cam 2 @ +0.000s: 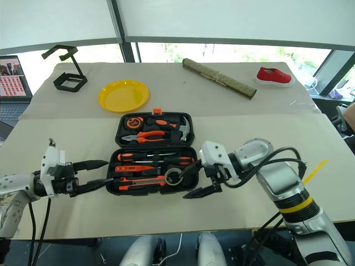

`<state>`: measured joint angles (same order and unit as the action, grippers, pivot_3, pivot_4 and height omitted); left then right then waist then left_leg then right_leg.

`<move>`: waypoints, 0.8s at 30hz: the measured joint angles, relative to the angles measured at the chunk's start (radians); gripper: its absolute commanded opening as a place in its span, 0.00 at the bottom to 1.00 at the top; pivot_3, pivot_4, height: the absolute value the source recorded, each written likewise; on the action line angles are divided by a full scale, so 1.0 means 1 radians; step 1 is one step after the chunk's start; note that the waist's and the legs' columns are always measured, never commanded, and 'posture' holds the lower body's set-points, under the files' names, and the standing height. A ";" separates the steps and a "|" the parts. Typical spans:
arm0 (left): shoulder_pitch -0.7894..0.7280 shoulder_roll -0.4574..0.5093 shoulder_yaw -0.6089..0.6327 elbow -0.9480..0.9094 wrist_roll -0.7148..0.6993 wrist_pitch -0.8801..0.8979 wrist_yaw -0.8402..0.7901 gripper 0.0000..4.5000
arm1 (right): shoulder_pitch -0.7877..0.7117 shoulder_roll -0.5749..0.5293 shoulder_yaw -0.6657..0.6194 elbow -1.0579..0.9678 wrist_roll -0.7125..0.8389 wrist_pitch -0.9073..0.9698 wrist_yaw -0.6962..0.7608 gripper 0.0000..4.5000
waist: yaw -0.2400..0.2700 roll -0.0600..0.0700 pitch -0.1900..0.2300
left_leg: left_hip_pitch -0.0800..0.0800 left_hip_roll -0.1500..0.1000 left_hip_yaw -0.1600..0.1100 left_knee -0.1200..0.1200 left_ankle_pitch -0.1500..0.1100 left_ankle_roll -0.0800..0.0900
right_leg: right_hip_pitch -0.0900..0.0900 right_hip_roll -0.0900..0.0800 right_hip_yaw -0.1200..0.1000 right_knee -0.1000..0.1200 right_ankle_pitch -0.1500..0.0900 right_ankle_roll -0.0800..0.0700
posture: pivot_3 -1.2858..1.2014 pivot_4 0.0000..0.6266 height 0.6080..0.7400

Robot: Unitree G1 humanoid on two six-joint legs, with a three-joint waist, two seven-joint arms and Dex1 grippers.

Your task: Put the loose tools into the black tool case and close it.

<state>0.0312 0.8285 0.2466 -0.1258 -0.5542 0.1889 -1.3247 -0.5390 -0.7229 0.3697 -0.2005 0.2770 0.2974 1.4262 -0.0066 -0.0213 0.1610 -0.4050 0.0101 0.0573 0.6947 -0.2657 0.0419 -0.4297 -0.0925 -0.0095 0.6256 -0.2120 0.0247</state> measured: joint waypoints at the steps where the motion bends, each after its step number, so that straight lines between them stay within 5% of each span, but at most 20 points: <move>1: 0.007 0.000 -0.002 -0.002 0.000 -0.006 -0.016 1.00 | -0.005 0.000 0.008 0.004 -0.014 -0.017 0.004 0.99 | 0.000 0.000 0.000 | 0.000 0.000 0.000 0.000 0.000 0.000 | 0.000 0.000 0.000 0.000 0.000 0.000 | 0.52 0.24 1.00; 14: 0.052 -0.015 -0.017 0.002 0.003 -0.038 -0.046 1.00 | -0.131 0.064 0.064 0.071 -0.099 -0.032 0.007 0.99 | -0.002 0.000 0.000 | 0.000 0.000 0.000 0.000 0.000 0.000 | 0.000 0.001 0.000 0.001 0.000 0.000 | 0.52 0.24 1.00; 17: 0.052 -0.016 -0.019 0.008 0.003 -0.044 -0.048 1.00 | -0.149 0.070 0.089 0.080 -0.117 -0.025 0.007 0.84 | -0.002 0.000 0.000 | 0.000 0.000 0.000 0.000 0.000 0.000 | 0.000 0.001 0.000 0.001 0.000 0.000 | 0.52 0.24 1.00; 24: 0.053 -0.016 -0.027 0.011 0.007 -0.056 -0.043 1.00 | -0.151 0.092 0.128 0.134 -0.179 -0.025 -0.008 0.30 | -0.004 0.000 0.000 | 0.000 0.000 0.000 0.000 0.000 0.000 | 0.000 0.001 0.000 0.001 0.000 0.000 | 0.52 0.24 1.00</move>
<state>0.0846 0.8129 0.2198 -0.1145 -0.5474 0.1330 -1.3680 -0.6905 -0.6310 0.4980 -0.0661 0.0981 0.2725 1.4178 -0.0110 -0.0214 0.1611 -0.4048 0.0104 0.0572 0.6951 -0.2656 0.0418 -0.4296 -0.0916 -0.0100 0.6267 -0.2121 0.0246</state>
